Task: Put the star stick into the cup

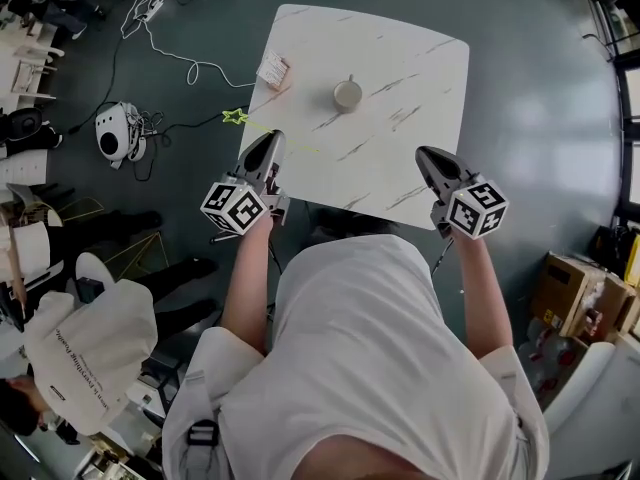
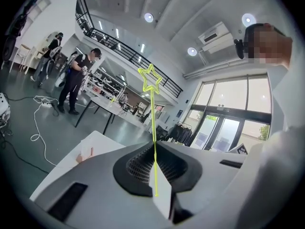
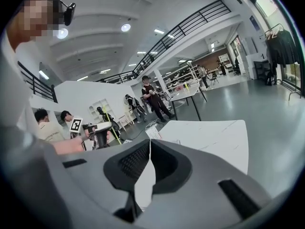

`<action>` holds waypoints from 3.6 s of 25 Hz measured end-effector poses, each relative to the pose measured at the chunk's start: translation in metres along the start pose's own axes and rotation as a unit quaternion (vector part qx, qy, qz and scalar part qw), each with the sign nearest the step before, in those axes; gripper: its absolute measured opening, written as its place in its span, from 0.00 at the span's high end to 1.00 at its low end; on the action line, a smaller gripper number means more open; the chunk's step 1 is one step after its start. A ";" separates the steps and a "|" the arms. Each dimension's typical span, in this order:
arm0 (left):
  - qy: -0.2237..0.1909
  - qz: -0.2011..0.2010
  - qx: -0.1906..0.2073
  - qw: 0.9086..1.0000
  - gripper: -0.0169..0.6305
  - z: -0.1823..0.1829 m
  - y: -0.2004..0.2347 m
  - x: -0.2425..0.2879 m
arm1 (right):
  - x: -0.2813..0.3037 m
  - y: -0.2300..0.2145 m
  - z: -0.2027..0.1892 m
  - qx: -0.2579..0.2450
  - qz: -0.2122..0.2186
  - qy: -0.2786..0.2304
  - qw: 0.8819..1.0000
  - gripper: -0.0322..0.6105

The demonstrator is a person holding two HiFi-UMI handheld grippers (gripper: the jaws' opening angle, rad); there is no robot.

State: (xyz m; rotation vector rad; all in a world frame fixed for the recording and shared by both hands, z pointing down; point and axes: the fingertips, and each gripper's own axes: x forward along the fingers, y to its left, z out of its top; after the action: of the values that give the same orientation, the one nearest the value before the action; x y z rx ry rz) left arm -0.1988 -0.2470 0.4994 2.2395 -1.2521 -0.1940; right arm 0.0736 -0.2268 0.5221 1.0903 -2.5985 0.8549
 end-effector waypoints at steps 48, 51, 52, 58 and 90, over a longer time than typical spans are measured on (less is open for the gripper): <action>0.164 0.151 0.027 0.974 0.94 -0.167 0.118 0.241 | 0.040 -0.130 -0.092 0.124 0.032 0.102 0.987 0.91; 0.178 0.159 0.024 0.971 0.81 -0.171 0.122 0.237 | 0.043 -0.133 -0.094 0.127 0.032 0.100 0.986 0.91; 0.184 0.163 0.021 0.969 0.76 -0.172 0.124 0.235 | 0.044 -0.134 -0.094 0.127 0.034 0.099 0.986 0.91; 0.212 0.175 0.016 0.961 0.67 -0.180 0.120 0.224 | 0.050 -0.134 -0.094 0.127 0.041 0.098 0.986 0.91; 0.076 0.055 0.067 0.993 0.95 -0.065 -0.012 -0.027 | 0.019 0.048 -0.111 0.002 0.009 0.092 0.996 0.91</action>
State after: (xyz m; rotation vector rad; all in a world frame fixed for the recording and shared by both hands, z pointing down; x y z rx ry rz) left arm -0.1797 -0.1939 0.5431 2.2423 -1.3351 0.1049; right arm 0.0223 -0.1470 0.5986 0.9421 -2.4596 0.9197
